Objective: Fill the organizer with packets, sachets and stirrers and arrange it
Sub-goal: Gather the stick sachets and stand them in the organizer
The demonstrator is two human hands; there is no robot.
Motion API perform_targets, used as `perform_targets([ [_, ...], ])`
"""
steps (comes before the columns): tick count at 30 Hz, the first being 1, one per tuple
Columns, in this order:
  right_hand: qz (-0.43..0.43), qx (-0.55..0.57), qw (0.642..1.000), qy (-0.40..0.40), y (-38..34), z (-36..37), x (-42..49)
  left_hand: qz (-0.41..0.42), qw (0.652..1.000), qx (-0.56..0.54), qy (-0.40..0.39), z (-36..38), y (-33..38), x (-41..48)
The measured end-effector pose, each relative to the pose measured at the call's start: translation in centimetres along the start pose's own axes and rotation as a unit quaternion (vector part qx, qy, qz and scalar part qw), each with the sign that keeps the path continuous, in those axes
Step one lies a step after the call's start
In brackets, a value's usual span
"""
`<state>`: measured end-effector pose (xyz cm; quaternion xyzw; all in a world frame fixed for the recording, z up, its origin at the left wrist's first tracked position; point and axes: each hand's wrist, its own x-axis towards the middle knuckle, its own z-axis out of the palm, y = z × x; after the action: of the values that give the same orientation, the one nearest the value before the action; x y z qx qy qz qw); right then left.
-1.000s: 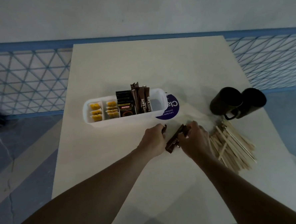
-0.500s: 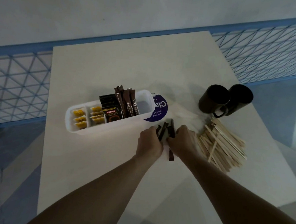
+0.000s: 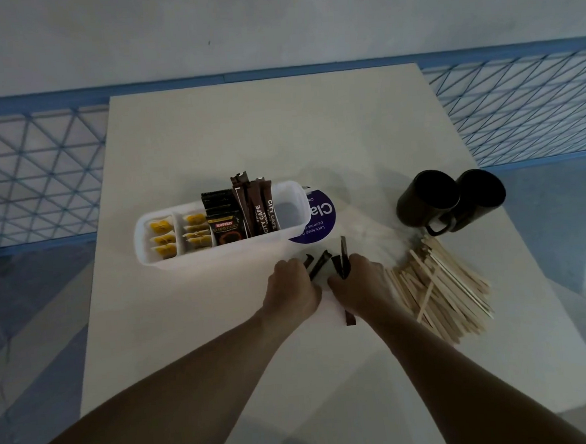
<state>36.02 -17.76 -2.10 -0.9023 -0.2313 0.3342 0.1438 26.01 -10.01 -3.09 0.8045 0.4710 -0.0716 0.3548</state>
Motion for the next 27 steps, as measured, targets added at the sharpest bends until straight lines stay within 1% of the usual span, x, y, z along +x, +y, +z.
perform_targets([
  [4,0.005,0.037,0.999,-0.007,-0.4,-0.2,-0.1,0.005,1.000,-0.025,-0.003,-0.6,0.1,-0.2],
  [8,0.011,0.069,0.998,0.007,-0.9,-0.5,0.1,0.026,0.998,-0.055,-0.035,-1.9,0.5,-0.1],
  [10,-0.007,0.076,0.997,0.016,-1.5,-0.8,0.0,0.044,0.995,-0.074,-0.042,-2.9,0.8,-0.1],
  [12,-0.045,0.071,0.996,0.030,-2.3,-1.3,-0.2,0.062,0.992,-0.103,-0.034,-4.1,1.1,-0.1],
  [14,-0.083,0.086,0.992,0.037,-3.5,-1.9,-0.5,0.073,0.988,-0.133,-0.018,-5.6,1.3,-0.1],
  [17,-0.121,0.123,0.984,0.047,-5.8,-2.7,-0.5,0.086,0.983,-0.159,0.025,-8.2,1.3,0.2],
  [20,-0.151,0.160,0.974,0.055,-8.3,-3.2,0.0,0.075,0.975,-0.200,0.064,-10.6,1.1,0.9],
  [24,-0.185,0.191,0.961,0.072,-11.1,-3.3,0.7,0.049,0.948,-0.290,0.119,-12.6,0.2,2.0],
  [27,-0.211,0.179,0.956,0.093,-12.7,-3.3,1.3,0.045,0.926,-0.335,0.166,-12.9,-0.4,2.4],
])
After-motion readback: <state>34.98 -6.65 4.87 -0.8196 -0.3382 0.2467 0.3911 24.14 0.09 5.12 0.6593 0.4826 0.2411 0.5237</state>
